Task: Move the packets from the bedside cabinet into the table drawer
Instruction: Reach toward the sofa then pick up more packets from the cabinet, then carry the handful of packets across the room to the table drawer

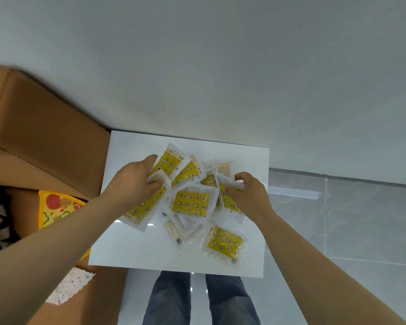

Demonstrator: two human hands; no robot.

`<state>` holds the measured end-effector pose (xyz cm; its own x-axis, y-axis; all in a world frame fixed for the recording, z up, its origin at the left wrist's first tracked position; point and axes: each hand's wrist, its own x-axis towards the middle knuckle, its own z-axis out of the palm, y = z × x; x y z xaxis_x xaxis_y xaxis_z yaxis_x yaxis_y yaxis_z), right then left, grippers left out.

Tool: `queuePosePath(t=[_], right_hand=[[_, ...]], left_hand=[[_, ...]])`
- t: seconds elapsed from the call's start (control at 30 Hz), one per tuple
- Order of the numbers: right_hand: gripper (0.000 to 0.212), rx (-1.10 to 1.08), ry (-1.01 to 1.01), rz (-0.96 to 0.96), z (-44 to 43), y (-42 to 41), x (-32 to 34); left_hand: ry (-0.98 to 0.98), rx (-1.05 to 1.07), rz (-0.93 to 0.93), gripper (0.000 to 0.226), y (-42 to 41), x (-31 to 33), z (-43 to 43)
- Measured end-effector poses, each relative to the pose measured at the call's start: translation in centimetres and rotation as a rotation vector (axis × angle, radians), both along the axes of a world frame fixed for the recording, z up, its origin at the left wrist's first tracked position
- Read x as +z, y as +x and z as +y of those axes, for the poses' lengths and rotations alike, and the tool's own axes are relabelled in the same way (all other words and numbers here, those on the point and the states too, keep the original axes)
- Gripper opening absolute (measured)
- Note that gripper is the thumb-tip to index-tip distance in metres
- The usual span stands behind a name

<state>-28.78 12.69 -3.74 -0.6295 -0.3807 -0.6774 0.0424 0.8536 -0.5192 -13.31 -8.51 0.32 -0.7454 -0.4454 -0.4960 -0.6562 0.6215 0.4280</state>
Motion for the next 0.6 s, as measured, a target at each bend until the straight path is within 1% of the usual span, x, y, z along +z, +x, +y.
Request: queuePosePath(t=[0.1, 0.2, 0.23, 0.3, 0.4, 0.5, 0.6], right_hand=[[0.028, -0.011, 0.040, -0.010, -0.6, 0.7, -0.8], [0.043, -0.105, 0.119, 0.048, -1.5, 1.4, -1.7], [0.045, -0.127, 0.143, 0.057, -1.8, 1.4, -2.0], [0.042, -0.119, 0.170, 0.053, -2.2, 1.2, -2.3], [0.036, -0.077, 0.130, 0.049, -2.4, 0.6, -2.3], [0.040, -0.040, 0.062, 0.138, -1.9, 0.4, -1.2], [0.045, -0.039, -0.022, 0.220, -1.0, 0.2, 1.3]], left_hand=[[0.024, 0.067, 0.009, 0.021, 0.4, -0.2, 0.7], [0.032, 0.088, 0.010, 0.023, 0.8, -1.0, 1.2], [0.029, 0.090, 0.007, 0.024, 0.9, -1.3, 1.3], [0.028, 0.099, 0.010, 0.025, 1.0, -1.5, 1.5], [0.029, 0.124, 0.031, 0.028, 1.2, -1.3, 1.5], [0.045, 0.148, 0.040, 0.031, 1.6, -0.4, 1.6], [0.055, 0.198, 0.046, 0.027, 2.1, 1.3, 1.9]])
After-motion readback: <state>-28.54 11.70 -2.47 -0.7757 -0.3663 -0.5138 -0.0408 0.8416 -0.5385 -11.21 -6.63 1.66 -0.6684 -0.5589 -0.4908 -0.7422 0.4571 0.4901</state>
